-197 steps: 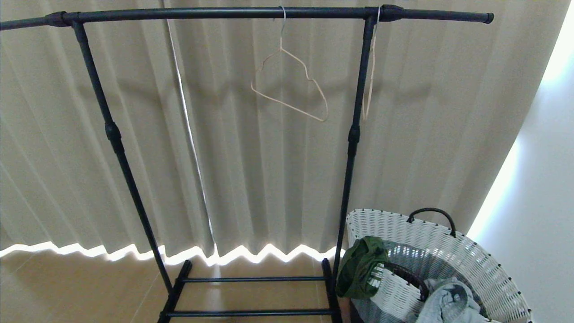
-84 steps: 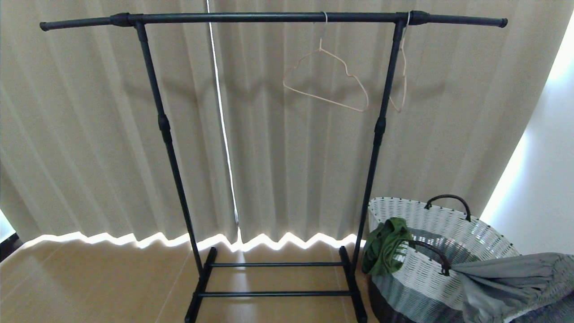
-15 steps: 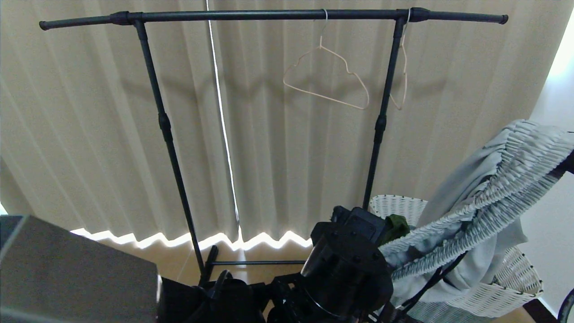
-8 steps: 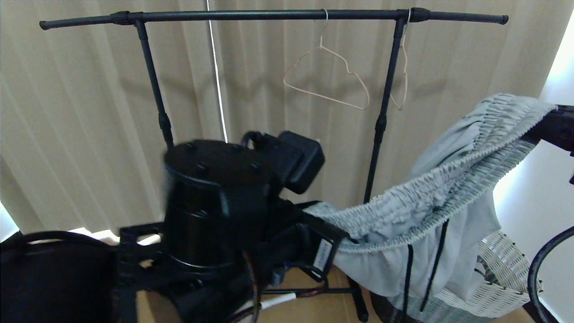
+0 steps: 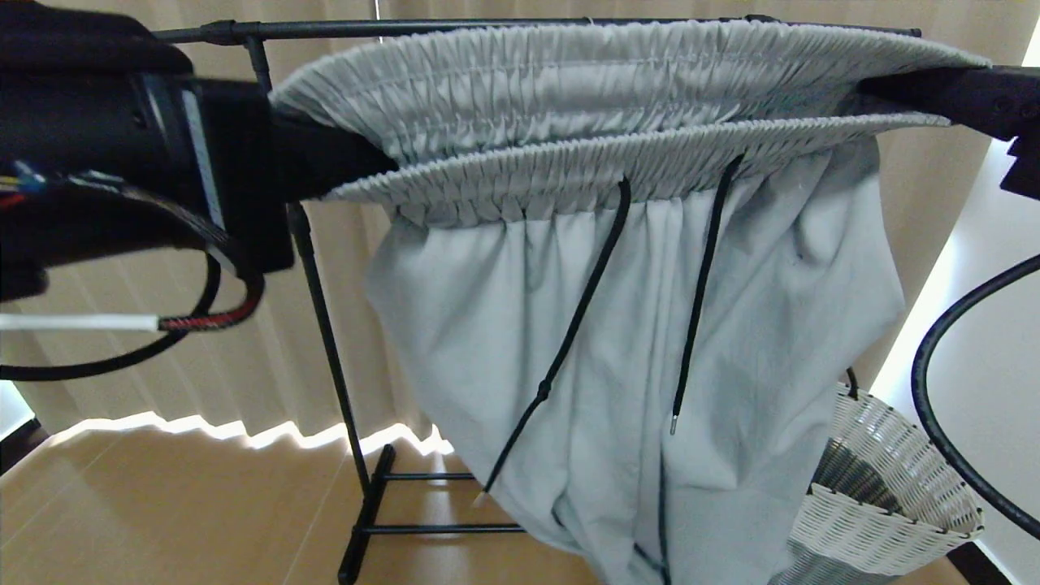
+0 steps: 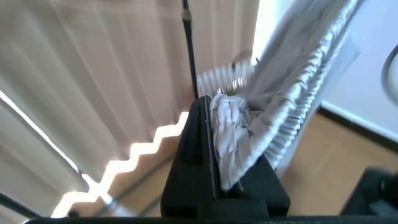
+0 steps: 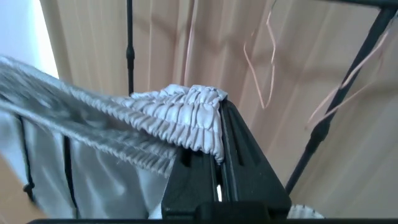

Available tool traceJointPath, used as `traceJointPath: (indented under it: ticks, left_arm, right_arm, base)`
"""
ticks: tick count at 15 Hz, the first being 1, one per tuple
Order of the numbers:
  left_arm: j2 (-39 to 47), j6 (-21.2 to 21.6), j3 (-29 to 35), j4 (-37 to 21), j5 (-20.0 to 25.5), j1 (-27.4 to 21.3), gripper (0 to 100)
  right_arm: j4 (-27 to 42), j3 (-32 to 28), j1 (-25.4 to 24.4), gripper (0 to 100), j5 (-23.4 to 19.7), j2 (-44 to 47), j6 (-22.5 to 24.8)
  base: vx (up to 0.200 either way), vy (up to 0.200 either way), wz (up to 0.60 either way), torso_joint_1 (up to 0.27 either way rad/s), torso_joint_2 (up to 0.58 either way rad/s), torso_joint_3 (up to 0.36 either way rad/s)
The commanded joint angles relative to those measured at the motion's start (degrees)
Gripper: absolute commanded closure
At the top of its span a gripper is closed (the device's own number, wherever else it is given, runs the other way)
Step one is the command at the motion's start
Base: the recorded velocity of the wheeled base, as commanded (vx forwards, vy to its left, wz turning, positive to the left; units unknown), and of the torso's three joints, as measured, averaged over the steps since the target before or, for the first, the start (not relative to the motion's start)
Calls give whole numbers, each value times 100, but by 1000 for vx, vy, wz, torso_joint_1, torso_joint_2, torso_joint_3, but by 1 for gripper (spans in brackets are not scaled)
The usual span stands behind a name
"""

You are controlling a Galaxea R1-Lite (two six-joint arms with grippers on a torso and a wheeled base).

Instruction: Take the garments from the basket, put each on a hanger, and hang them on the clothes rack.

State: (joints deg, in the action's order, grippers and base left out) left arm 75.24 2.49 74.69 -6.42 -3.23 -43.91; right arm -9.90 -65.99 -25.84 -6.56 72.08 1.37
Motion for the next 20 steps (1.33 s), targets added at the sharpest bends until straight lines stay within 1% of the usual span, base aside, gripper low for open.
traceJointPath:
  ticks: [1,3,4,5,7,8,9,10,13,14,15,17,18,19,20]
  left_arm:
    - [-88,-3,45,-34,7,207,100]
    - [-71,6,-262,-17,7,304,100]
    - [-62,15,-605,-8,7,401,100]
    - [-18,24,-675,-17,-2,418,100]
    - [61,182,-710,-17,-46,462,100]
    - [87,358,-719,-17,-46,559,100]
    - [96,657,-772,18,-46,673,100]
    - [96,841,-789,18,-46,717,100]
    - [131,911,-640,89,-46,726,100]
    - [245,911,-596,335,-46,726,100]
    - [272,911,-605,414,-55,726,100]
    - [307,894,-851,519,-521,717,100]
    - [316,894,-860,528,-609,708,100]
    - [404,885,-781,555,-661,708,100]
    - [509,894,-587,836,-714,708,100]
  right_arm:
    - [-3,25,9,100,14,175,-5]
    - [-3,209,9,100,23,166,-5]
    - [-3,552,9,100,155,166,4]
    - [-3,640,9,100,234,183,4]
    - [-3,684,18,100,269,262,-5]
    - [-12,675,44,100,304,298,-5]
    - [-12,675,132,100,357,342,-5]
    - [-38,675,185,100,375,368,-5]
    - [-399,631,431,100,366,552,13]
    - [-592,640,466,100,375,649,13]
    - [-601,640,466,100,375,658,13]
    - [-627,631,466,100,366,658,13]
    - [-627,613,466,100,366,658,13]
    - [-619,473,466,100,357,667,13]
    - [-575,165,466,100,348,772,13]
  base:
    - [0,0,0,0,0,0]
    - [0,0,0,0,0,0]
    - [0,0,0,0,0,0]
    - [0,0,0,0,0,0]
    - [0,0,0,0,0,0]
    - [0,0,0,0,0,0]
    - [0,0,0,0,0,0]
    - [0,0,0,0,0,0]
    - [0,0,0,0,0,0]
    - [0,0,0,0,0,0]
    - [0,0,0,0,0,0]
    - [0,0,0,0,0,0]
    - [0,0,0,0,0,0]
    - [0,0,0,0,0,0]
    - [0,0,0,0,0,0]
